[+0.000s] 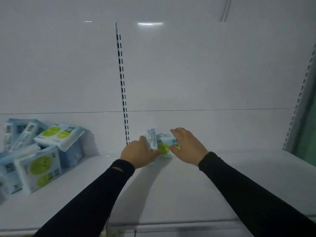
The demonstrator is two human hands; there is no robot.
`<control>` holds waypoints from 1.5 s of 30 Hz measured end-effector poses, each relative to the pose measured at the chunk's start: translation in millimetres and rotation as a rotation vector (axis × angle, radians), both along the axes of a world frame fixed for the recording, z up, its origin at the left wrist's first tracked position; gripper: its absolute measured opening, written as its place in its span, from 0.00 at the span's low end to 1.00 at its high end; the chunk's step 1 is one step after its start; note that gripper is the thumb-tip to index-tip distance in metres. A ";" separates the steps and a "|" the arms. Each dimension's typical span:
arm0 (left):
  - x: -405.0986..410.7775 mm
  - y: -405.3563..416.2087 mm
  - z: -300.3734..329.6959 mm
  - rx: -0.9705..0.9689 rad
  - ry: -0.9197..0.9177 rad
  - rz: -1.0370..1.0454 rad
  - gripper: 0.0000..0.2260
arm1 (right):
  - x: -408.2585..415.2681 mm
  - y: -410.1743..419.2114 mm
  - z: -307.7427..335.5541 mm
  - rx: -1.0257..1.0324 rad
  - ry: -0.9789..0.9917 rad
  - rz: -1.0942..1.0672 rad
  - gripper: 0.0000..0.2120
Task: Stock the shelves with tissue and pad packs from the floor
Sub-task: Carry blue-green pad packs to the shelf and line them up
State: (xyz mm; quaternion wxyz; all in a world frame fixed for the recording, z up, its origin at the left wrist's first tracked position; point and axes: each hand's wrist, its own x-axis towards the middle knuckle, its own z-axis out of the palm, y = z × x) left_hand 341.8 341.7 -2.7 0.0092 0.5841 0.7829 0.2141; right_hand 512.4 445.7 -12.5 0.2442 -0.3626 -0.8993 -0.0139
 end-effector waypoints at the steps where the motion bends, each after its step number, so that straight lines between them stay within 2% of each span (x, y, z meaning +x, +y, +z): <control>1: -1.5 6.2 -0.6 -0.009 0.007 -0.001 0.24 | -4.8 10.0 0.9 -0.002 -0.011 0.016 0.31; 3: -8.5 12.8 -1.6 -0.040 0.048 -0.030 0.19 | -10.9 28.7 -2.0 -0.013 -0.057 0.031 0.30; 6: -23.8 11.8 -1.1 -0.140 0.285 -0.130 0.27 | -12.5 47.9 -10.1 -0.008 -0.124 -0.017 0.27; 9: -40.2 5.7 -3.1 -0.241 0.461 -0.212 0.26 | -8.6 56.7 -6.0 -0.069 -0.092 0.006 0.19; 12: -49.1 3.2 -4.8 -0.329 0.333 -0.245 0.23 | 7.3 61.4 17.8 -0.203 -0.195 0.072 0.16; 16: -52.6 11.7 -10.5 -0.307 0.178 -0.220 0.30 | 25.7 57.9 37.0 -0.326 -0.333 0.084 0.17; 20: -44.4 17.7 -22.8 -0.400 0.149 -0.176 0.42 | 26.0 48.9 13.1 -0.421 -0.394 0.088 0.34; 22: -41.1 18.9 -29.9 -0.389 0.114 -0.150 0.43 | 24.2 40.8 -2.7 -0.483 -0.424 0.118 0.42; 27: -26.9 14.5 -22.5 -0.425 0.110 -0.223 0.42 | 31.7 19.0 -13.9 -0.435 -0.264 0.081 0.39; 30: -17.0 8.2 -17.2 -0.440 0.160 -0.288 0.42 | 47.9 -5.7 -8.7 -0.470 -0.359 0.008 0.44; 32: -8.8 2.7 -17.3 -0.397 0.181 -0.373 0.43 | 66.3 -28.6 -7.2 -0.491 -0.391 -0.072 0.43; 37: 35.8 -17.0 -20.5 -0.308 0.172 -0.625 0.39 | 127.6 -95.1 -14.6 -0.526 -0.269 -0.225 0.35; 43: 117.8 -47.5 -25.3 -0.092 0.108 -0.886 0.48 | 227.2 -203.7 -33.5 -0.351 -0.019 -0.574 0.34; 45: 157.9 -63.6 -29.7 -0.073 0.083 -0.985 0.46 | 266.8 -248.2 -41.9 -0.302 0.056 -0.661 0.30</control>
